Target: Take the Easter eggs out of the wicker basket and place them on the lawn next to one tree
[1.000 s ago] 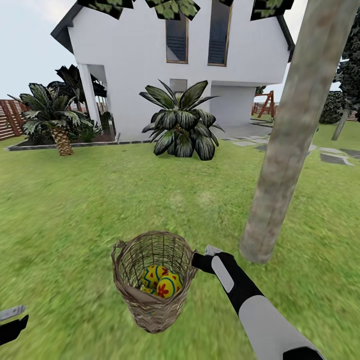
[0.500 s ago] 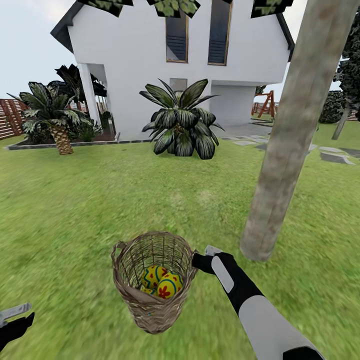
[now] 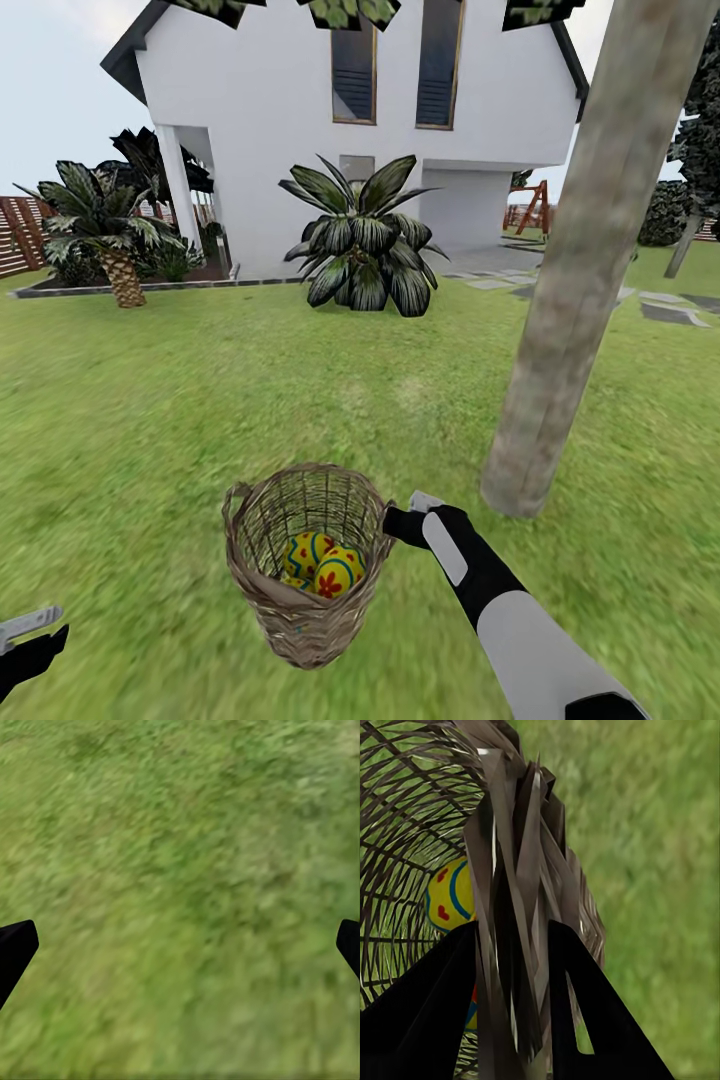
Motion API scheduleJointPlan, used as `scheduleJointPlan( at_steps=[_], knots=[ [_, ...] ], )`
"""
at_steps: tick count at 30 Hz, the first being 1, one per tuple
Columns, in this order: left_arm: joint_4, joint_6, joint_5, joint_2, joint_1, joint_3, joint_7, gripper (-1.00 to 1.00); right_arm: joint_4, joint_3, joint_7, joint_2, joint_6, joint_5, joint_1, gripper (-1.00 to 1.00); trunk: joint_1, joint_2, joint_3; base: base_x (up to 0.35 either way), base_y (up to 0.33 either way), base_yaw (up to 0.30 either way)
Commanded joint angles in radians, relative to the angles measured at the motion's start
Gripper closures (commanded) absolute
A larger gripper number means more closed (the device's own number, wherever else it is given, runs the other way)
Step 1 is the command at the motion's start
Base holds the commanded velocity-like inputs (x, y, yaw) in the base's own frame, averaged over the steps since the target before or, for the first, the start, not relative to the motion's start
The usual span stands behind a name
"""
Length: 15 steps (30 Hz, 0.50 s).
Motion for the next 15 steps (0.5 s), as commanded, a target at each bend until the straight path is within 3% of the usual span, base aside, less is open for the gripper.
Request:
scheduleJointPlan(
  at_steps=[1,11,15],
  knots=[
    [-0.001,0.007,0.01,0.0,0.0,0.003,-0.006,-1.0,-0.002,0.003,-0.009,0.0,0.001,-0.018,-0.001,1.0,0.004,-0.008,-0.004,0.0,0.0,0.0],
    [0.0,0.007,0.01,0.0,0.0,0.003,-0.006,-1.0,-0.001,0.004,-0.009,0.001,0.0,-0.018,-0.001,1.0,0.042,-0.078,-0.035,0.0,0.0,0.0],
    [0.0,0.007,0.01,0.0,0.0,0.003,-0.006,-1.0,0.006,0.005,-0.009,0.001,-0.043,-0.018,-0.001,1.0,0.057,-0.106,-0.048,0.0,0.0,0.0]
  ],
)
